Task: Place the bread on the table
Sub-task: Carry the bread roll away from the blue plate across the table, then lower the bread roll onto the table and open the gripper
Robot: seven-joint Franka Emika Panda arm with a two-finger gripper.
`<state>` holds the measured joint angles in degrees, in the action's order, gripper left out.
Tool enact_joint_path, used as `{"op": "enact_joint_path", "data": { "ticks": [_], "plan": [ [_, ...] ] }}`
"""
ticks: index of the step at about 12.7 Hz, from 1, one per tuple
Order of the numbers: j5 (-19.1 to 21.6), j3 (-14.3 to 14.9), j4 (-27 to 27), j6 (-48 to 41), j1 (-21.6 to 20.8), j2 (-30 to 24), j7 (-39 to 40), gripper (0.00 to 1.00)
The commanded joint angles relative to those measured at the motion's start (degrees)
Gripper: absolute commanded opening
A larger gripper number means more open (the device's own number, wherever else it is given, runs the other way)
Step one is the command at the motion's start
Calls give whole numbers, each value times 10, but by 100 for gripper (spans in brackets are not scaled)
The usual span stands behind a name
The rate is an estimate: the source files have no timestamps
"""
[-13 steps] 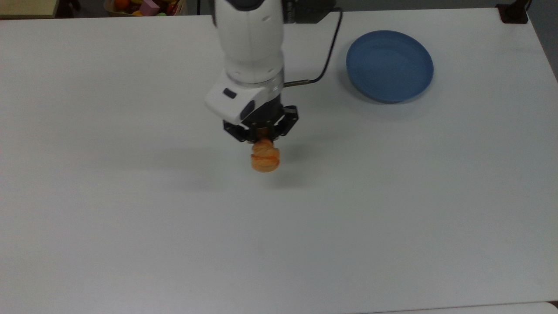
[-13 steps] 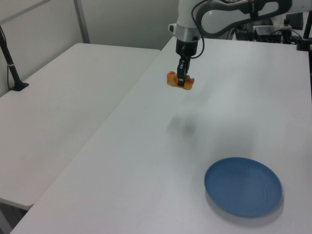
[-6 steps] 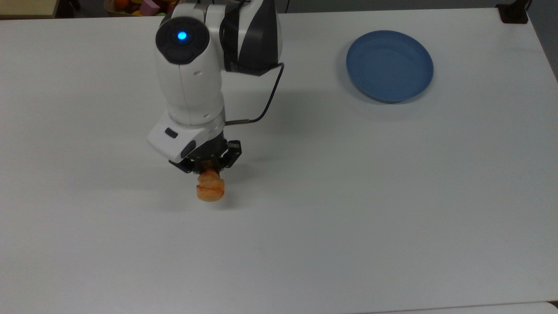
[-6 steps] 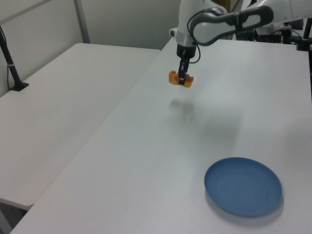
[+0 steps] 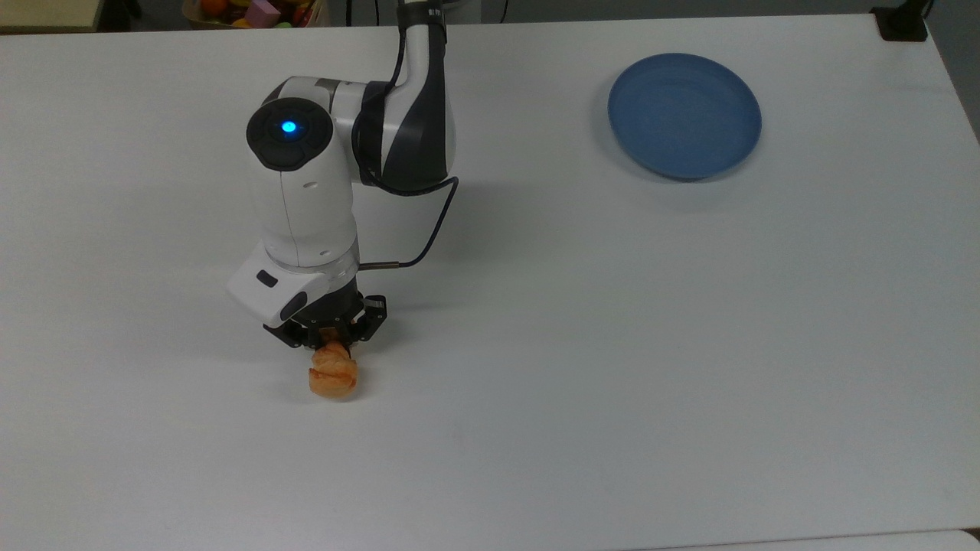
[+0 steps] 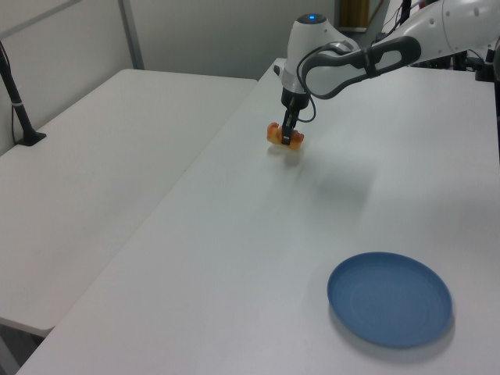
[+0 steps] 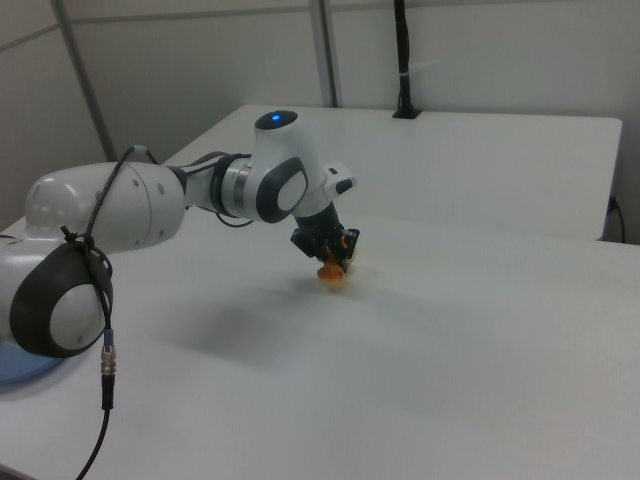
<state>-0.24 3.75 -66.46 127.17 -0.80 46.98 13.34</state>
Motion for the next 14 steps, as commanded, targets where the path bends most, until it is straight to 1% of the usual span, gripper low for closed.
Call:
{"op": "enact_joint_path", "data": {
  "ticks": [1, 2, 3, 5, 6, 8, 10, 12, 14],
  "plan": [
    [-36, 5, -1, 25, -8, 11, 7, 42],
    [-49, 4, -9, 35, -9, 11, 5, 51],
    [-57, 3, -11, 39, -10, 12, 5, 65],
    [-60, 3, -13, 39, -10, 11, 5, 77],
    [-62, 2, -13, 38, -10, 11, 5, 86],
    [-63, 0, -13, 37, -10, 8, 4, 98],
    [-64, -1, -17, 30, -11, -13, 3, 100],
    [-63, -4, -47, 19, -11, -57, -7, 100],
    [-63, -4, -89, -7, -12, -114, -33, 100]
  ]
}}
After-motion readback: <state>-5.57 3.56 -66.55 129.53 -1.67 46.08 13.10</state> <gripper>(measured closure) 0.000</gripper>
